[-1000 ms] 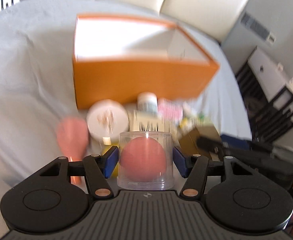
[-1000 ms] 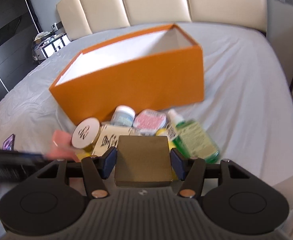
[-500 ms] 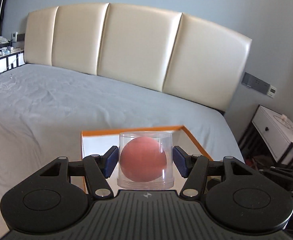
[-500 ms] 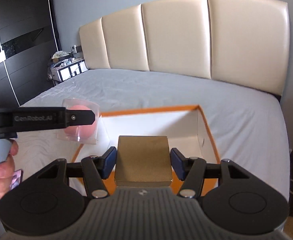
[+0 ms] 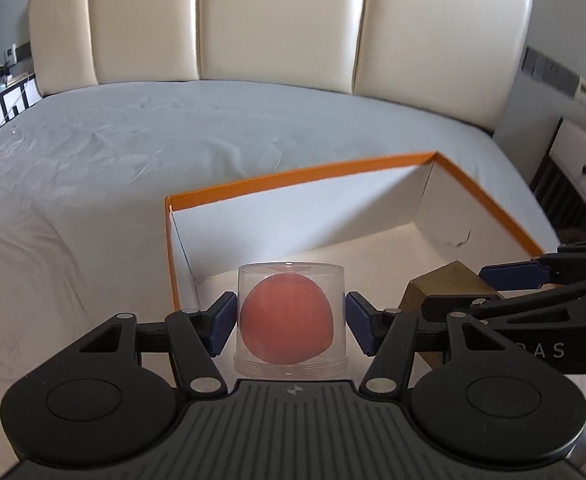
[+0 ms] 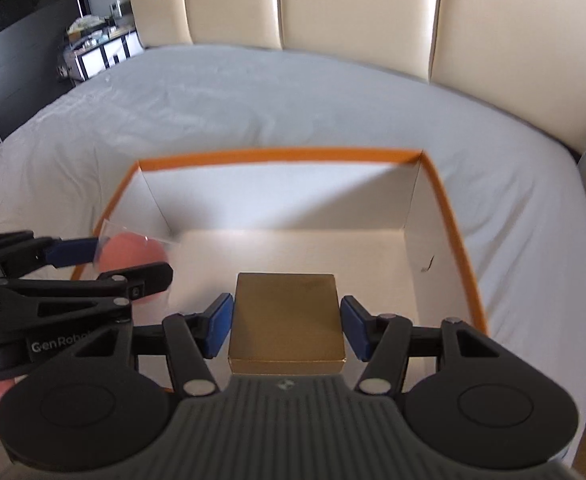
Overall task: Organize rigid objects
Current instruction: 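Lower candle cup into orange box with left tool while right tool places brown box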
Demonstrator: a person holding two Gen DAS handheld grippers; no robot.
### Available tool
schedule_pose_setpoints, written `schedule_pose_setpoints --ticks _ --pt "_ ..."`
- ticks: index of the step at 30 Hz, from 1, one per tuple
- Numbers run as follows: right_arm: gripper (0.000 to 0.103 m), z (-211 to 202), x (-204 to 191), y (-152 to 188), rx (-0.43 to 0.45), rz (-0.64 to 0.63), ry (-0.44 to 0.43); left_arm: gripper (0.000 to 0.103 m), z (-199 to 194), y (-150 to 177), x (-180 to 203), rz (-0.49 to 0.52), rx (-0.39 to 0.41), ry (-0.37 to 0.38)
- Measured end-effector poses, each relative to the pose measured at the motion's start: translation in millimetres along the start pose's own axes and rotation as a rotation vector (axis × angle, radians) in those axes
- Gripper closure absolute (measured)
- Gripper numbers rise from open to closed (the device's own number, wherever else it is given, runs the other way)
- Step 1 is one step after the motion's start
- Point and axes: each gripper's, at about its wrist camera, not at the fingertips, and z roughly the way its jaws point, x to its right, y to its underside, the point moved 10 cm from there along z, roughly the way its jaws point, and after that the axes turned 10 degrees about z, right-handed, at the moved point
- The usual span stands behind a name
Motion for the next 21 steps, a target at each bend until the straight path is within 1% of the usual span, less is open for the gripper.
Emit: schedule_pose_setpoints --ticks 4,7,9,12,17,18,21 --pt "0.045 12.4 5.6 6.2 -0.055 0.001 0.022 0.035 12.9 8.3 -1.0 0.018 -0.056 0.04" --pt "0.045 15.1 10.3 6.3 -0.07 0.005 0.026 0.035 21.5 18.4 1.5 0.073 -0.104 0.013" --pt "0.044 16.5 12.2 6.6 -0.084 0.018 0.023 0.035 23.7 22.1 4.9 0.106 -0.112 0.005" --pt "0.044 20.9 13.4 10.1 -0.1 0.032 0.023 0.035 23.6 23.7 4.0 0.107 -0.125 0.001" --pt "0.044 20.1 10.2 15.7 -0.108 0.028 0.017 0.033 20.6 25.4 2.1 0.087 -0.119 0.031" --pt "0.044 19.3 10.2 16.5 -0.109 0.028 0.018 0.03 20.2 25.1 3.0 0.091 -0.118 0.036" --pt "0.044 18.6 11.6 15.4 -0.111 0.027 0.024 0.029 16.6 25.9 6.8 0.102 -0.099 0.048"
